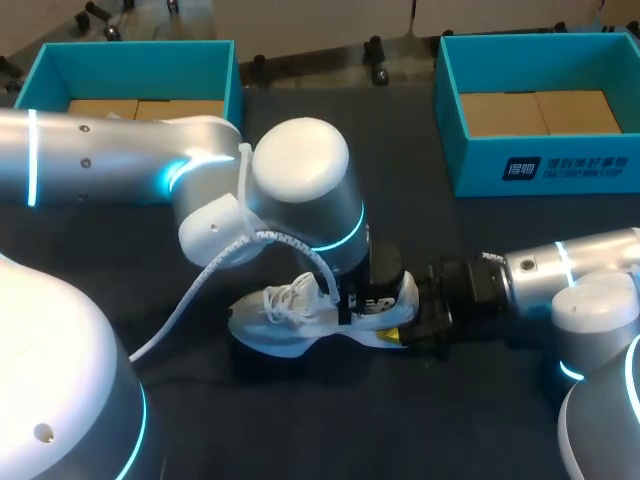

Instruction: Take the shoe out of the shoebox, open the shoe tongue, remove and reinsert the insole, then place the shoe into the shoebox

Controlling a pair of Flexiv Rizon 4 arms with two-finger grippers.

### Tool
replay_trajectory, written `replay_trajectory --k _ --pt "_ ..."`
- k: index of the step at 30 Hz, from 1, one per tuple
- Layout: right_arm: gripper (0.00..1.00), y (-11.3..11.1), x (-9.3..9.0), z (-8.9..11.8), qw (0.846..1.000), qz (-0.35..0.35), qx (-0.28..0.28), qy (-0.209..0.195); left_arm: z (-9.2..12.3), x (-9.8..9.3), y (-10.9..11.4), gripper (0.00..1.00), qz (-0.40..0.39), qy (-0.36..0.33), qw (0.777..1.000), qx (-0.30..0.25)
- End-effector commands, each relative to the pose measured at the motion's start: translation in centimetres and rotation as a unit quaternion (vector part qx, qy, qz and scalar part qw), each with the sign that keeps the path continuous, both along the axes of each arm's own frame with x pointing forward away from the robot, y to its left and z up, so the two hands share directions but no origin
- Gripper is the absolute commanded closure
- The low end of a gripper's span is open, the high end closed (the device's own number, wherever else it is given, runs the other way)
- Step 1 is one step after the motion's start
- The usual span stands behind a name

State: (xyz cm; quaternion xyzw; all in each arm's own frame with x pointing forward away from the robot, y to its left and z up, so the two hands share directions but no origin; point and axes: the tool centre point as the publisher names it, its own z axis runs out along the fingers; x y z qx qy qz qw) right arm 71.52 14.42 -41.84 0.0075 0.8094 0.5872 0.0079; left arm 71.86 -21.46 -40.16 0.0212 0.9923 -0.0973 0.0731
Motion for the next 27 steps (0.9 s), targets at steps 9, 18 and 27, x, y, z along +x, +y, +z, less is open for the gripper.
replay_trajectory --k 9,18,27 --pt "1.00 0.5 -0.5 -0.1 1.000 0.001 -0.002 0.000 2.4 0.8 0.8 1.00 -0.004 0.091 0.996 -0.019" --pt "1.00 0.5 -0.5 -0.1 1.000 0.001 -0.002 0.000 4.1 0.9 1.1 1.00 -0.001 0.149 0.988 -0.038" --pt "1.00 0.5 -0.5 -0.1 1.000 0.001 -0.002 0.000 4.9 0.7 1.3 1.00 -0.008 0.172 0.984 -0.045"
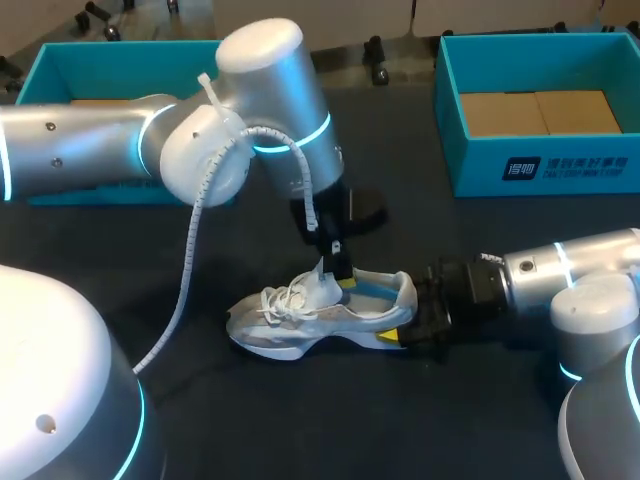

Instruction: Take the shoe out of the shoebox, open the shoe tongue, remove and reinsert the insole, then place the shoe into the shoebox

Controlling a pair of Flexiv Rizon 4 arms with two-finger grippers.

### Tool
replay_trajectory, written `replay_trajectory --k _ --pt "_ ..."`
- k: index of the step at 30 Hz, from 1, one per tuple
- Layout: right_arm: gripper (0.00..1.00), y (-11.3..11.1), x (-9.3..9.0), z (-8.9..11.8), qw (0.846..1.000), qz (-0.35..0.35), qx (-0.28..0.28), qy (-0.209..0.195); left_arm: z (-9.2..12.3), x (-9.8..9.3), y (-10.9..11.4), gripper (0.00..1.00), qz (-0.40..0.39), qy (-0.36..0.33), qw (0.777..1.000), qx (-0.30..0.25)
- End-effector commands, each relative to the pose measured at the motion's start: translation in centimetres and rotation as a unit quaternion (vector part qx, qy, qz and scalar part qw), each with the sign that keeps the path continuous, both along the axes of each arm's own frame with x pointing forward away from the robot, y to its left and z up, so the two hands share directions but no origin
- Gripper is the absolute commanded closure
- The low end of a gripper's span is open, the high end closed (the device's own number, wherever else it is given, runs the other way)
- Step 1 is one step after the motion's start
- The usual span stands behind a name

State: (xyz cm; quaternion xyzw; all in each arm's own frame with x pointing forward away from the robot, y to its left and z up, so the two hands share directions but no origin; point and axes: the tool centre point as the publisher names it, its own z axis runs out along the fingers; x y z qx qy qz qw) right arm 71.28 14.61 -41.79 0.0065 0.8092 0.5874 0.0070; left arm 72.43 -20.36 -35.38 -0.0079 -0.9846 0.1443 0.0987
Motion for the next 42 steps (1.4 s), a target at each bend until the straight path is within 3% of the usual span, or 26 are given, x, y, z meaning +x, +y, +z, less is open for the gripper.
replay_trajectory --k 1,11,12,30,31,42 --pt "1.00 0.3 -0.2 -0.1 1.000 0.000 -0.002 0.000 0.1 0.1 0.2 1.00 0.000 0.000 1.000 -0.001" --pt "1.00 0.3 -0.2 -0.1 1.000 0.000 -0.002 0.000 0.1 0.1 0.2 1.00 0.000 0.000 1.000 -0.001" --pt "1.00 0.3 -0.2 -0.1 1.000 0.000 -0.002 0.000 2.2 -0.7 2.4 1.00 0.004 0.017 0.999 -0.050" --pt "1.00 0.3 -0.2 -0.1 1.000 0.000 -0.002 0.000 2.2 -0.7 2.4 1.00 0.004 0.017 0.999 -0.050" --pt "1.00 0.3 -0.2 -0.1 1.000 0.000 -0.002 0.000 4.5 -2.7 2.5 1.00 -0.012 0.028 0.996 -0.085" --pt "1.00 0.3 -0.2 -0.1 1.000 0.000 -0.002 0.000 5.0 -3.4 1.4 1.00 0.010 0.000 0.995 -0.096"
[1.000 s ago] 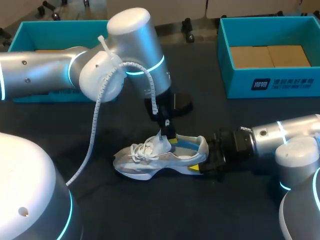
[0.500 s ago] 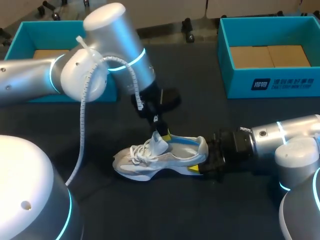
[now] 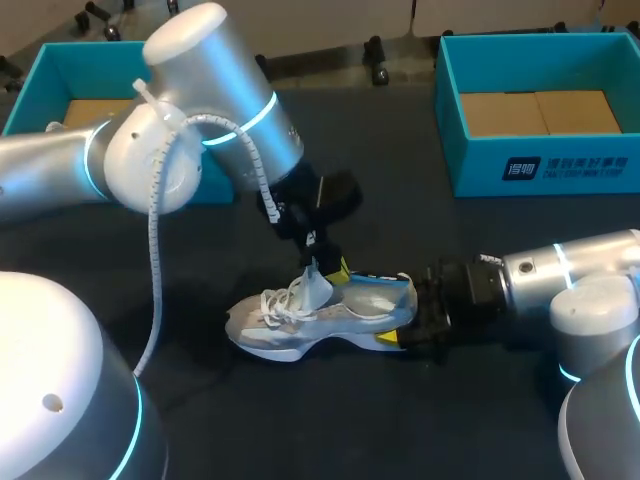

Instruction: Take the shoe out of the shoebox, open the shoe tongue, remove and reinsert the insole, then place the shoe into the shoebox

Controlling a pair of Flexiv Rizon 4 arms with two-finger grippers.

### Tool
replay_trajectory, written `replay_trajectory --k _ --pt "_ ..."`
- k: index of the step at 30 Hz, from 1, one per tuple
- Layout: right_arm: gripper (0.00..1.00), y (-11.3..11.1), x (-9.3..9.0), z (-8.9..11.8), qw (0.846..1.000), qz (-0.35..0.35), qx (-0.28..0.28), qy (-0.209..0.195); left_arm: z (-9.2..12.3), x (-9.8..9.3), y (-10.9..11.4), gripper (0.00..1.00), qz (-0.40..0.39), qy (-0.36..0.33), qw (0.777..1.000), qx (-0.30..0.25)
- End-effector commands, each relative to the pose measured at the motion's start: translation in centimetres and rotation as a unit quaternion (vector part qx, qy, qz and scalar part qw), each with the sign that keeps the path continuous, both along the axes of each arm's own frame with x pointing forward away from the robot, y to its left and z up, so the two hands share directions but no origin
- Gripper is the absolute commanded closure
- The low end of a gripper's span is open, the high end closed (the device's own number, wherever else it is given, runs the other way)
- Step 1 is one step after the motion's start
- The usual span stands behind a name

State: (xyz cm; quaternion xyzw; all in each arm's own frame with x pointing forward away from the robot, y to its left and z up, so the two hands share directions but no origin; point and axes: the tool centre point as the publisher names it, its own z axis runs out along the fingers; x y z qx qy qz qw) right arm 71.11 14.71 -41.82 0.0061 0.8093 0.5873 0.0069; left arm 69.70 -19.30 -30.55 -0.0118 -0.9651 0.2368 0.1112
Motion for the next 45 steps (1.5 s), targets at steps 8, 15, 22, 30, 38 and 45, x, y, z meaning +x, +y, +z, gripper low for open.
replay_trajectory --k 8,15,22,30,38,45 --pt "1.00 0.2 -0.1 -0.1 1.000 -0.001 -0.002 0.000 -0.3 -0.4 -0.5 0.57 0.018 -0.040 0.999 0.008" --pt "1.00 0.2 -0.1 -0.1 1.000 -0.001 -0.002 0.000 0.6 -0.7 -0.6 0.57 0.008 -0.059 0.998 0.002" --pt "1.00 0.2 -0.1 -0.1 1.000 -0.001 -0.002 0.000 1.0 -1.7 -0.8 0.58 -0.001 -0.098 0.995 -0.003" --pt "1.00 0.2 -0.1 -0.1 1.000 -0.001 -0.002 0.000 0.5 -2.6 -1.2 0.59 0.010 -0.138 0.990 -0.012" --pt "1.00 0.2 -0.1 -0.1 1.000 -0.001 -0.002 0.000 0.4 -3.2 -1.6 0.61 0.020 -0.186 0.982 -0.021" --pt "1.00 0.2 -0.1 -0.1 1.000 -0.001 -0.002 0.000 0.2 -3.3 -2.5 0.62 0.021 -0.209 0.978 -0.019"
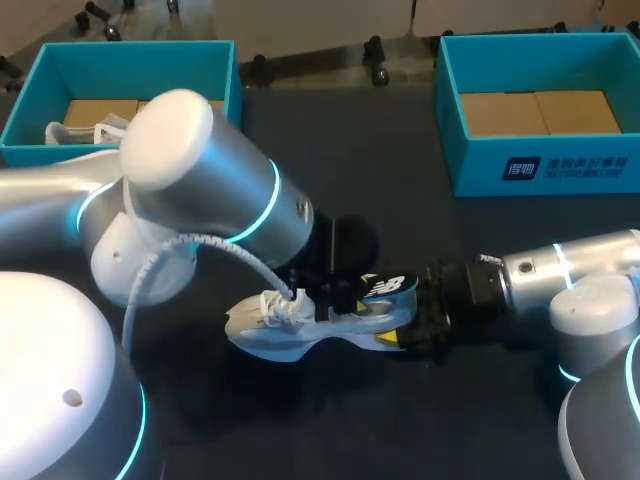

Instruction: Take the shoe out of the shoebox, open the shoe tongue, remove and reinsert the insole, then place the shoe into the shoebox

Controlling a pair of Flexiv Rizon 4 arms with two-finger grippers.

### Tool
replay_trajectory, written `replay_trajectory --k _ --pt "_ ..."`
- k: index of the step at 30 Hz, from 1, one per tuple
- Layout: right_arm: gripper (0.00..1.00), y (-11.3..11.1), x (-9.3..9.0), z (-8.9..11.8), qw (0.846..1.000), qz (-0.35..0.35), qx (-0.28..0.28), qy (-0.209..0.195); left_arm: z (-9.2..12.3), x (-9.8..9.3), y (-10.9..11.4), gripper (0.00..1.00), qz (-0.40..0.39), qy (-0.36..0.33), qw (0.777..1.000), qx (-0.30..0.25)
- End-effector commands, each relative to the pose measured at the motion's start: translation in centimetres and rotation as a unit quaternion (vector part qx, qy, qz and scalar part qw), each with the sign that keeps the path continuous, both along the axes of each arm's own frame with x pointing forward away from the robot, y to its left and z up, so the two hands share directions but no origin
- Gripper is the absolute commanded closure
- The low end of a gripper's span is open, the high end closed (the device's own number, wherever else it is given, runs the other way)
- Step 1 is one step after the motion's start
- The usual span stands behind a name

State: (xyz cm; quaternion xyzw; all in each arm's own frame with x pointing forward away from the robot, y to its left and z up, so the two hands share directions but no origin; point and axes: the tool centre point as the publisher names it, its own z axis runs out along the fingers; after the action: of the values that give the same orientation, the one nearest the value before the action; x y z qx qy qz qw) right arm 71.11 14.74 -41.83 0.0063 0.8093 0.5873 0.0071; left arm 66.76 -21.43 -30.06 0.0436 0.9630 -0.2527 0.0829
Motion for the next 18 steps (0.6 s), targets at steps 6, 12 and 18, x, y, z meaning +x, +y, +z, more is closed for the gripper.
replay_trajectory --k 6,12,18 --pt "1.00 0.2 -0.1 -0.1 1.000 -0.001 -0.002 0.000 -0.9 -1.2 -0.8 0.65 0.005 -0.036 0.999 0.003" --pt "1.00 0.2 -0.1 -0.1 1.000 -0.001 -0.002 0.000 -1.1 -1.5 -1.5 0.66 0.015 -0.063 0.998 -0.004" --pt "1.00 0.2 -0.1 -0.1 1.000 -0.001 -0.002 0.000 -1.2 -1.3 -2.1 0.73 0.030 -0.085 0.996 -0.006"
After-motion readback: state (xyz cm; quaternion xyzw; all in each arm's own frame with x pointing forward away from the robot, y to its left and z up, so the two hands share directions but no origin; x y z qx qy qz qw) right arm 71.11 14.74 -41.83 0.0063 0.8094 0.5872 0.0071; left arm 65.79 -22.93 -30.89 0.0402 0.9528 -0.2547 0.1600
